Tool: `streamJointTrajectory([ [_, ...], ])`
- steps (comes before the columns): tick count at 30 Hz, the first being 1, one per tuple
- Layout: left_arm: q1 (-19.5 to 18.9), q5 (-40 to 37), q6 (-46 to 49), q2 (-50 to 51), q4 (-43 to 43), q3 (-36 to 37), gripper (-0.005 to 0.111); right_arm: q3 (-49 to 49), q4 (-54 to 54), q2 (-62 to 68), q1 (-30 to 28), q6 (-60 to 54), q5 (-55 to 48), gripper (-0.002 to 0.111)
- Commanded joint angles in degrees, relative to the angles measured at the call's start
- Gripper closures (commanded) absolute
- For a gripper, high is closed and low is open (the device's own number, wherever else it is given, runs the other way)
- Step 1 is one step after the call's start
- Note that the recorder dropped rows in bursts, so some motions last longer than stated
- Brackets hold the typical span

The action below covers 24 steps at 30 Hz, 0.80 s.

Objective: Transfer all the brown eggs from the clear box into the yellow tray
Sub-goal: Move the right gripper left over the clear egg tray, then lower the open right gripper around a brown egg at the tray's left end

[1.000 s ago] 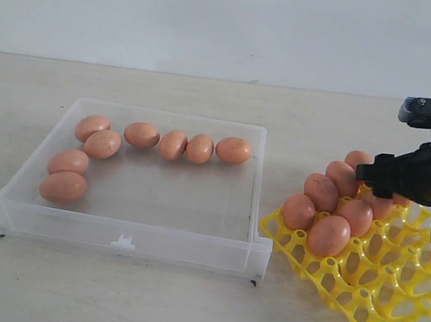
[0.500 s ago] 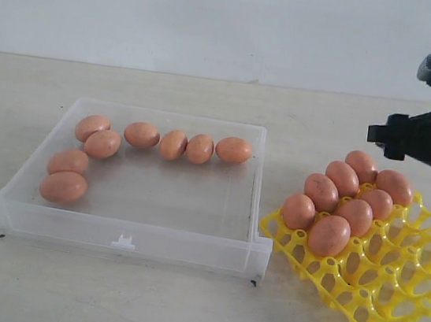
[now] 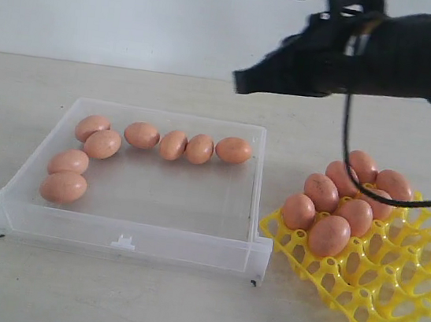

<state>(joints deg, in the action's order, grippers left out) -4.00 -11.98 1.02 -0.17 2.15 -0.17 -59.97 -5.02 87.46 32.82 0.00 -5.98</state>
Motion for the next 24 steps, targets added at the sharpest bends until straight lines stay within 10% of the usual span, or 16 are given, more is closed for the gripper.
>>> streamJointTrajectory([
  [1, 0.0, 0.3, 0.1, 0.2, -0.1, 0.2, 0.111, -12.2, 0.4, 9.1, 7.4, -3.6, -9.3, 0.108],
  [7, 0.0, 0.3, 0.1, 0.2, -0.1, 0.2, 0.111, -31.8, 0.1, 23.3, 12.6, -6.8, -24.6, 0.098],
  [14, 0.0, 0.3, 0.1, 0.2, -0.1, 0.2, 0.111, -44.8, -0.2, 33.5, 17.1, -13.3, -30.1, 0.050],
  [24, 0.0, 0.3, 0.1, 0.2, -0.1, 0.2, 0.111, -48.7, 1.1, 39.9, 20.4, -36.1, -38.8, 0.049],
])
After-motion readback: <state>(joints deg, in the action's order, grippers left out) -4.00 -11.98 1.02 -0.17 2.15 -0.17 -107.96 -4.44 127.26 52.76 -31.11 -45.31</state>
